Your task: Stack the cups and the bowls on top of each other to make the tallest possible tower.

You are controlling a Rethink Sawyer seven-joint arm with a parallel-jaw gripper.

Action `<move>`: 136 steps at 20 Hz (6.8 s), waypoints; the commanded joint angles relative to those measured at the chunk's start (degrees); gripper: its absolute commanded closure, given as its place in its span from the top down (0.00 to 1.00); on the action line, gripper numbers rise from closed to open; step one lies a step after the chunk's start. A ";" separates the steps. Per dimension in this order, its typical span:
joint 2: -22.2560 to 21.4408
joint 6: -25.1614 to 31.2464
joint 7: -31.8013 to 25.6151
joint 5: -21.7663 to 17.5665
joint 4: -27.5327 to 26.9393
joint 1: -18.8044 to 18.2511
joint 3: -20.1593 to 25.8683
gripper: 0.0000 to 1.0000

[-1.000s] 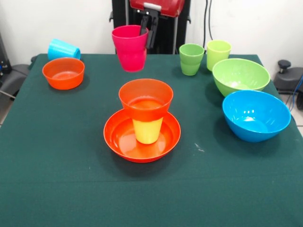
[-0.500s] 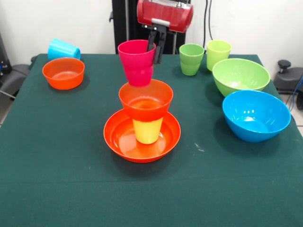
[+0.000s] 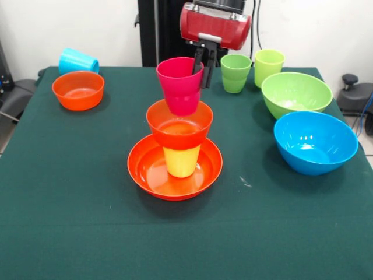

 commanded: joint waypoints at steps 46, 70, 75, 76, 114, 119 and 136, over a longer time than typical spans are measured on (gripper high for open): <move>2.03 0.57 5.85 -1.00 2.02 -1.47 6.74 0.00; 5.08 0.11 5.78 -0.82 -0.54 -0.61 6.09 0.00; 5.96 -0.11 5.79 -0.90 -1.00 -0.19 5.63 0.00; 5.96 -0.05 5.67 -0.95 -1.00 -0.29 5.77 0.00; 4.43 6.11 1.47 -1.49 -3.68 -2.11 7.39 1.00; 3.35 7.08 1.57 -1.38 -2.97 -1.74 6.96 1.00; -1.80 15.66 0.63 -1.04 -3.76 -0.98 6.04 1.00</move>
